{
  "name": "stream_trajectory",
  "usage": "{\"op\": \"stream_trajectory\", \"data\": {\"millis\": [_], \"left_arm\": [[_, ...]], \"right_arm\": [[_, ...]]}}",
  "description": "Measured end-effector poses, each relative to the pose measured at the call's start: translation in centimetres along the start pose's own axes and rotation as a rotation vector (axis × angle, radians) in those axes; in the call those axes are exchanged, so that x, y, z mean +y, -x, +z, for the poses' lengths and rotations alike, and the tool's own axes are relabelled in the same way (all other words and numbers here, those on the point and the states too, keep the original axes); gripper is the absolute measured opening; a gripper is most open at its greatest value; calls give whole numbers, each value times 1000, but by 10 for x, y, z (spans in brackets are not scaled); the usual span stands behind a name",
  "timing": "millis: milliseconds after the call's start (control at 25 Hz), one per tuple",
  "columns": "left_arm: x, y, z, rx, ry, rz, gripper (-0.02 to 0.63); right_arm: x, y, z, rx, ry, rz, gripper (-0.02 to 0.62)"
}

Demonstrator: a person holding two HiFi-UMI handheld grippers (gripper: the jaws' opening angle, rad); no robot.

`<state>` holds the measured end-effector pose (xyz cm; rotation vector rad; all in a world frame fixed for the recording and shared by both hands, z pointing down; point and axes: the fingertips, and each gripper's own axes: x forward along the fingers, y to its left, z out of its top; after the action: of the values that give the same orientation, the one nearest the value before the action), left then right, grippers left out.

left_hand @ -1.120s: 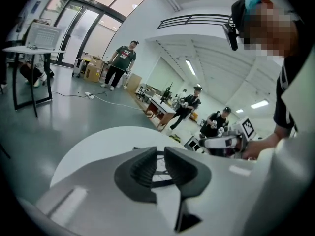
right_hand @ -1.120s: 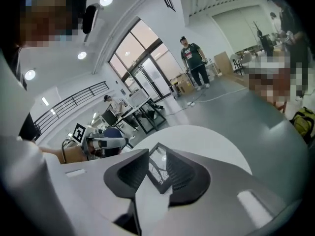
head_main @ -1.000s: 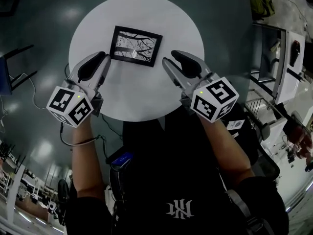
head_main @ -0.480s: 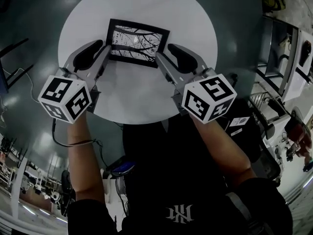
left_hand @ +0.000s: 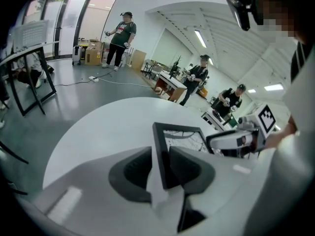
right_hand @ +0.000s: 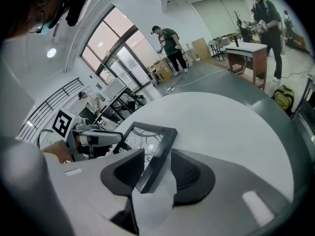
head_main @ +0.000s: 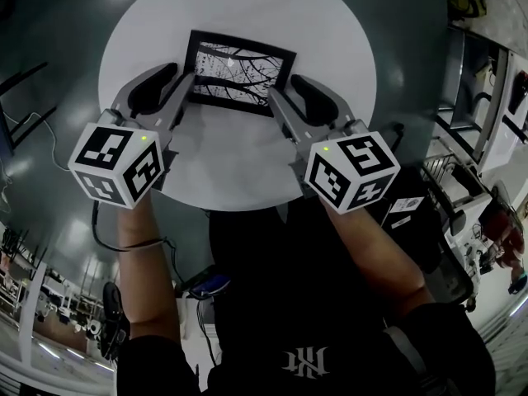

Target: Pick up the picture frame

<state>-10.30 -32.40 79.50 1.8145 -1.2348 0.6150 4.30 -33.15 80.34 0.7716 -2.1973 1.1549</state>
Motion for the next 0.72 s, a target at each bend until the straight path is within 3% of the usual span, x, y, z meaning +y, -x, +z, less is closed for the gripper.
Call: {"op": "stream_trajectory", "data": {"millis": [720], "left_arm": [[-3, -5, 4, 20, 2, -14, 107]], "right_arm": [[2, -4, 4, -14, 28, -72, 126]]}}
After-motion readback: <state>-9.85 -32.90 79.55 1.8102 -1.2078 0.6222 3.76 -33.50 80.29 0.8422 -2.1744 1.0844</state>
